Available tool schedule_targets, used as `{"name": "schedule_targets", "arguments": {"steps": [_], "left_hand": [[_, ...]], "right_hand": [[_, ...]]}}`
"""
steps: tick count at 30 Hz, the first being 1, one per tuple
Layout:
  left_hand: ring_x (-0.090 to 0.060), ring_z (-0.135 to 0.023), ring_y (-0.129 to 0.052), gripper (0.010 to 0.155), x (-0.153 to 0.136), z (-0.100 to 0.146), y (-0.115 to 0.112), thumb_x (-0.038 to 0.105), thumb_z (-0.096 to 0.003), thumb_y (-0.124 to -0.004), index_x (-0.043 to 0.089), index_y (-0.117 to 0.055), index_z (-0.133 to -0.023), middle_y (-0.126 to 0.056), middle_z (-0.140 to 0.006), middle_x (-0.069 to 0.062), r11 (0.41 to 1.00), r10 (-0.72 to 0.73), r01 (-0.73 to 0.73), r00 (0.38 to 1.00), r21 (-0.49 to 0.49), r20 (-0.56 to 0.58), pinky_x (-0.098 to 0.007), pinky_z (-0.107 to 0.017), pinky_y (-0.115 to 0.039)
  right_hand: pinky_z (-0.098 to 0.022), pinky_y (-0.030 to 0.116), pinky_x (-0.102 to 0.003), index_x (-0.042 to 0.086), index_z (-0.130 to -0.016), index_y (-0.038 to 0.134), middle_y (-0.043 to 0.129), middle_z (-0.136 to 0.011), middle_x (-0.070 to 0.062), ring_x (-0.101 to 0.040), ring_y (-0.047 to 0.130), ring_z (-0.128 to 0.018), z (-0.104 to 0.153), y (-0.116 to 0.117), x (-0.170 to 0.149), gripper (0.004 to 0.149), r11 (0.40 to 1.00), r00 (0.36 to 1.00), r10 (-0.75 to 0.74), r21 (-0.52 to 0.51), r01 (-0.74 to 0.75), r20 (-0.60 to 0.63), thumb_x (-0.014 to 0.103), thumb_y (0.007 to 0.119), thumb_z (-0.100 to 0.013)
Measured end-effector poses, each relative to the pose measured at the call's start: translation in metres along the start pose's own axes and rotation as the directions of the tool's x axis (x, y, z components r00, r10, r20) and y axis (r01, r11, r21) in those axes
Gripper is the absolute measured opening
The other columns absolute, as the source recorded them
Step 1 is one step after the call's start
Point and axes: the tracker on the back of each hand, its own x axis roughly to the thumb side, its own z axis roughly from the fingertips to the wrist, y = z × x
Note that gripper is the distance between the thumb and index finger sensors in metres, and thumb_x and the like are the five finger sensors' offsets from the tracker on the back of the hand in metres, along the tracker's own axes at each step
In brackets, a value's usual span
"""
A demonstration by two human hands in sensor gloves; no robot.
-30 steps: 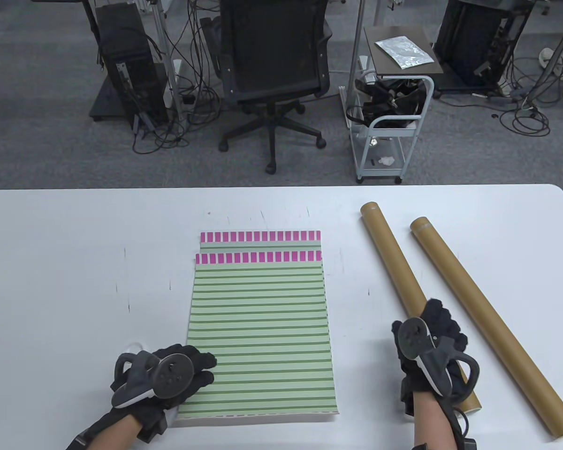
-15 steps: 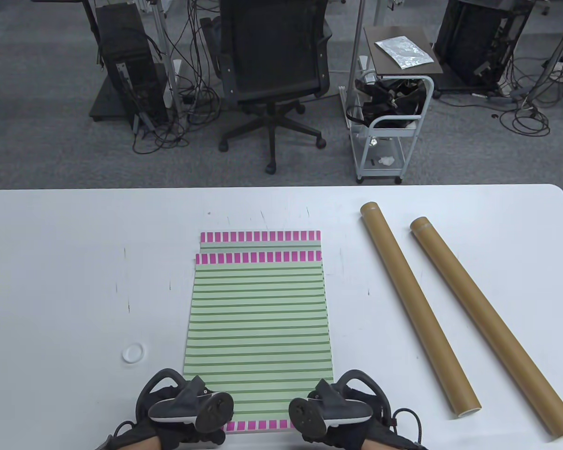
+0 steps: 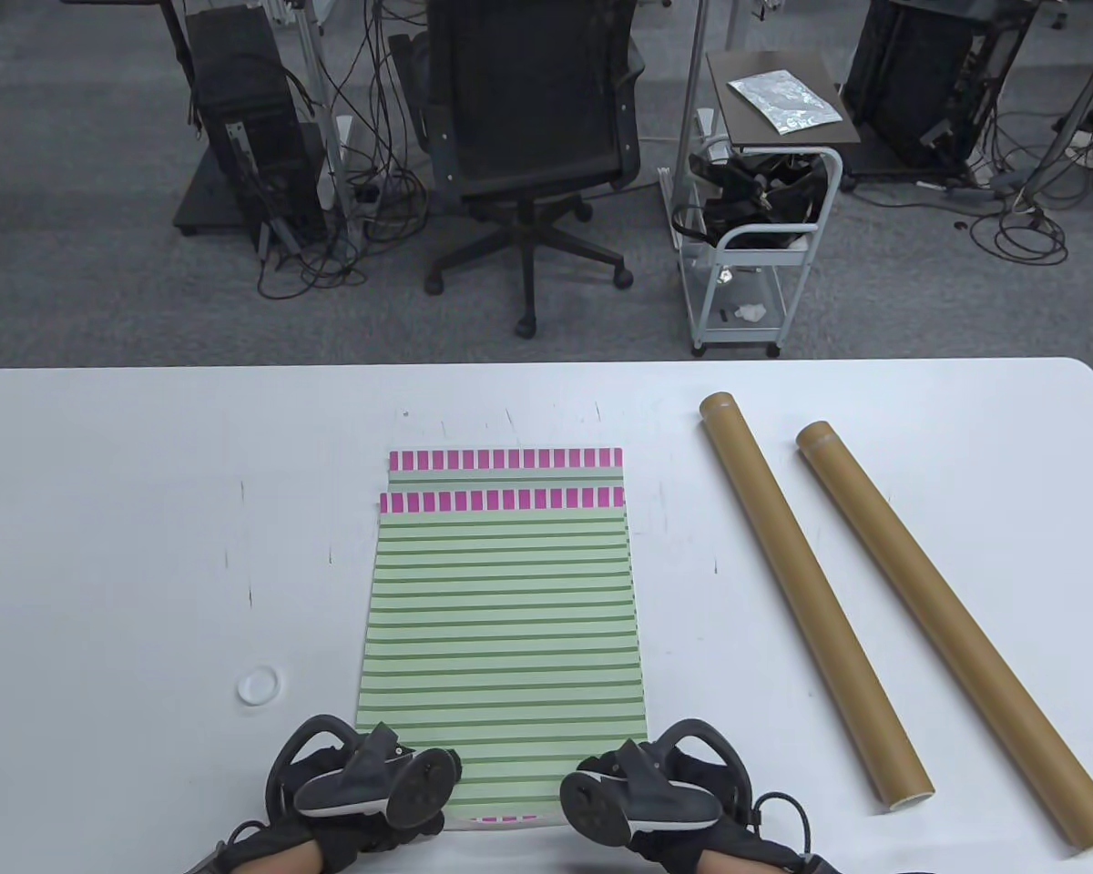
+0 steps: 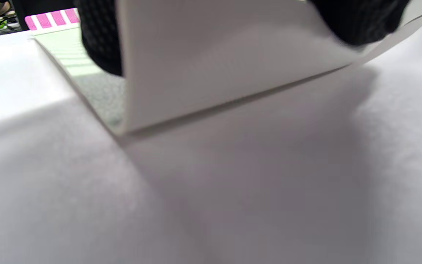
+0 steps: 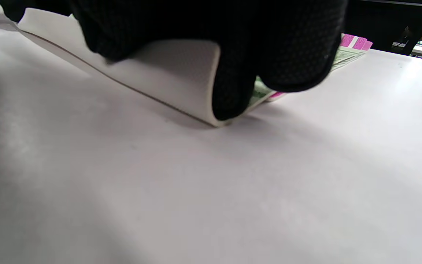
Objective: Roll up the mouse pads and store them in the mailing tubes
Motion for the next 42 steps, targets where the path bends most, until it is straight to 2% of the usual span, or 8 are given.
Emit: {"name": "schedule_targets", "arguments": {"steps": [6, 11, 15, 17, 19, 26, 33, 42], "left_hand": [[-0.008, -0.038, -0.100, 0.075, 0.004, -0.005, -0.002, 0.054, -0.0367, -0.070, 0.036, -0.046, -0.105, -0.091, -0.052, 0.016, 0.999, -0.045, 0.045, 0.999, -0.027, -0.016, -0.022, -0.032, -0.089], [-0.008, -0.037, -0.099, 0.074, 0.005, -0.005, -0.002, 0.052, -0.0372, -0.068, 0.036, -0.043, -0.106, -0.089, -0.052, 0.015, 0.998, -0.051, 0.050, 0.999, -0.035, -0.020, -0.023, -0.032, -0.088], [-0.012, -0.040, -0.099, 0.067, 0.018, 0.001, -0.003, 0.045, -0.0402, -0.067, 0.063, -0.032, -0.094, -0.083, -0.071, 0.006, 0.992, -0.126, 0.126, 0.991, 0.009, 0.034, -0.025, -0.034, -0.088], [-0.011, -0.057, -0.094, 0.073, 0.034, 0.007, -0.002, 0.039, -0.0421, -0.067, 0.064, -0.016, -0.089, -0.057, -0.098, 0.000, 0.966, -0.255, 0.250, 0.963, 0.068, 0.084, -0.026, -0.047, -0.085], [-0.015, -0.079, -0.082, 0.078, 0.048, 0.010, 0.000, 0.035, -0.0428, -0.069, 0.061, -0.010, -0.087, -0.039, -0.103, -0.001, 0.928, -0.366, 0.353, 0.923, 0.116, 0.121, -0.029, -0.059, -0.079], [-0.011, -0.075, -0.076, 0.053, 0.062, 0.018, 0.007, 0.037, -0.0393, -0.082, 0.052, -0.066, -0.088, -0.068, -0.090, 0.017, 0.889, -0.425, 0.391, 0.899, 0.239, 0.110, -0.026, -0.060, -0.073], [-0.013, -0.042, -0.098, 0.046, 0.080, 0.015, 0.007, 0.043, -0.0384, -0.078, 0.035, -0.070, -0.083, -0.097, -0.058, 0.005, 0.882, -0.462, 0.439, 0.877, 0.170, 0.131, -0.024, -0.033, -0.088], [-0.014, -0.046, -0.101, 0.048, 0.050, 0.009, 0.007, 0.049, -0.0316, -0.083, 0.045, -0.076, -0.078, -0.098, -0.061, 0.008, 0.973, -0.175, 0.153, 0.977, 0.174, 0.123, -0.019, -0.033, -0.090]], "right_hand": [[-0.050, 0.081, -0.045, 0.025, -0.107, 0.041, 0.085, -0.069, -0.002, -0.019, 0.095, -0.050, 0.000, 0.004, 0.014, 0.066, 0.993, 0.991, 0.112, 0.039, -0.115, 0.068, 0.029, 0.072, -0.048], [-0.060, 0.074, -0.050, 0.051, -0.093, 0.005, 0.058, -0.096, -0.003, -0.024, 0.083, -0.058, 0.004, 0.015, 0.029, 0.078, 0.969, 0.952, 0.227, 0.045, -0.241, 0.205, 0.017, 0.062, -0.050], [-0.060, 0.074, -0.049, 0.054, -0.094, 0.017, 0.055, -0.095, -0.003, -0.023, 0.082, -0.058, 0.002, 0.015, 0.029, 0.072, 0.967, 0.953, 0.231, 0.061, -0.247, 0.195, 0.016, 0.059, -0.050], [-0.060, 0.073, -0.050, 0.055, -0.095, 0.023, 0.057, -0.094, -0.002, -0.024, 0.082, -0.056, 0.000, 0.015, 0.025, 0.070, 0.981, 0.970, 0.167, 0.067, -0.181, 0.174, 0.017, 0.061, -0.050], [-0.060, 0.073, -0.050, 0.055, -0.095, 0.028, 0.058, -0.093, -0.001, -0.024, 0.082, -0.055, -0.002, 0.013, 0.021, 0.068, 0.989, 0.980, 0.117, 0.076, -0.130, 0.161, 0.017, 0.062, -0.050], [-0.071, 0.058, -0.055, 0.051, -0.096, 0.042, 0.060, -0.092, -0.002, -0.028, 0.072, -0.071, -0.006, 0.010, 0.015, 0.064, 0.997, 0.989, 0.022, 0.074, -0.033, 0.143, 0.017, 0.067, -0.048], [-0.034, 0.078, -0.031, 0.045, -0.096, 0.051, 0.072, -0.073, 0.002, -0.014, 0.078, -0.043, -0.001, 0.006, 0.024, 0.060, 0.989, 0.979, 0.147, -0.032, -0.144, 0.144, 0.021, 0.075, -0.046], [-0.040, 0.084, -0.032, 0.027, -0.093, 0.059, 0.076, -0.077, 0.003, -0.013, 0.086, -0.048, -0.003, 0.008, 0.015, 0.048, 0.999, 0.988, 0.031, 0.017, -0.034, 0.150, 0.024, 0.072, -0.047]]}}
